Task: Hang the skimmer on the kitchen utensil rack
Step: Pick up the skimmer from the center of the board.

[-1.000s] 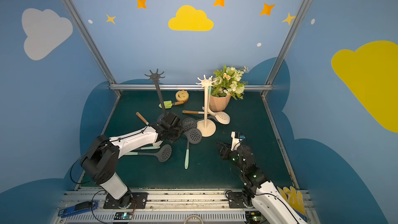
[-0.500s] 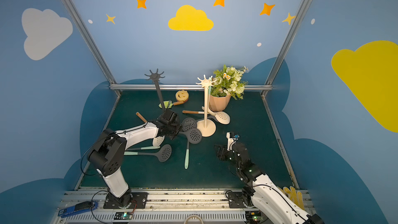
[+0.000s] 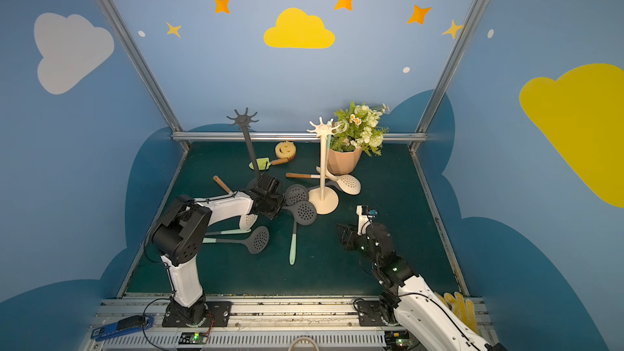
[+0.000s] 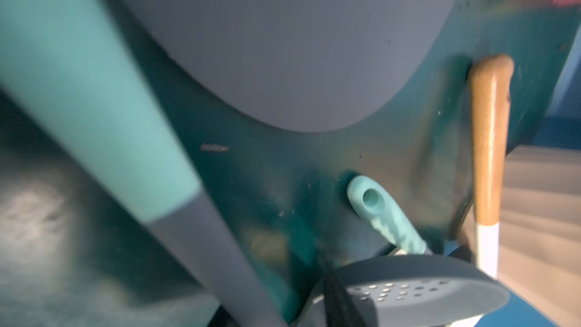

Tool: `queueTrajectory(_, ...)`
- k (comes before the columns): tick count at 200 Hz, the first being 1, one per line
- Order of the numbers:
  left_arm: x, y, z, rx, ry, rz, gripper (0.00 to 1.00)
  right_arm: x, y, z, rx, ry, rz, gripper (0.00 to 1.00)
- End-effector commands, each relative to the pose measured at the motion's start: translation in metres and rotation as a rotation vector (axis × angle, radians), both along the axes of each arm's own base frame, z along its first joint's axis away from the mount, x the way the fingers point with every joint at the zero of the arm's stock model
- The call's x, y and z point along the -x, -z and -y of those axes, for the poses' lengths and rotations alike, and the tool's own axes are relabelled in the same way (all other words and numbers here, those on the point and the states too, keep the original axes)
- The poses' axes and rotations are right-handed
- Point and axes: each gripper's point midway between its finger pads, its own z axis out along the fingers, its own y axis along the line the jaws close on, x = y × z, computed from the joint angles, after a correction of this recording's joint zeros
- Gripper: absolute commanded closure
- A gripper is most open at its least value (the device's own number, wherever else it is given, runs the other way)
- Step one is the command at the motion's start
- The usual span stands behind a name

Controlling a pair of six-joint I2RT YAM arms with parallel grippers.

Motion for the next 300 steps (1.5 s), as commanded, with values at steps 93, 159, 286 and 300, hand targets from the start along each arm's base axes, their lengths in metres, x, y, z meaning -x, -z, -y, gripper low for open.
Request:
queueTrajectory(93, 0.015, -0.036, 0.010, -0.039, -0.045, 0.133, 0.85, 0.005, -0.027, 0.013, 0.045, 0.022, 0.073, 0.45)
queueTrajectory(159, 0.042, -0.060, 0.037, -0.098, 0.051, 0.215, 0.89, 0.010, -0.044, 0.019, 0.066, 0.018, 0.123, 0.45)
queueTrajectory(286, 0.102, -0.180, 0.078, -0.122, 0.862, 0.831, 0.89, 0.039, -0.099, -0.033, -0.041, -0.351, 0.320, 0.44)
queueTrajectory(300, 0.116, -0.192, 0.090, -0.058, 0.961, 0.884, 0.89, 0.046, -0.106, -0.041, -0.054, -0.419, 0.351, 0.44)
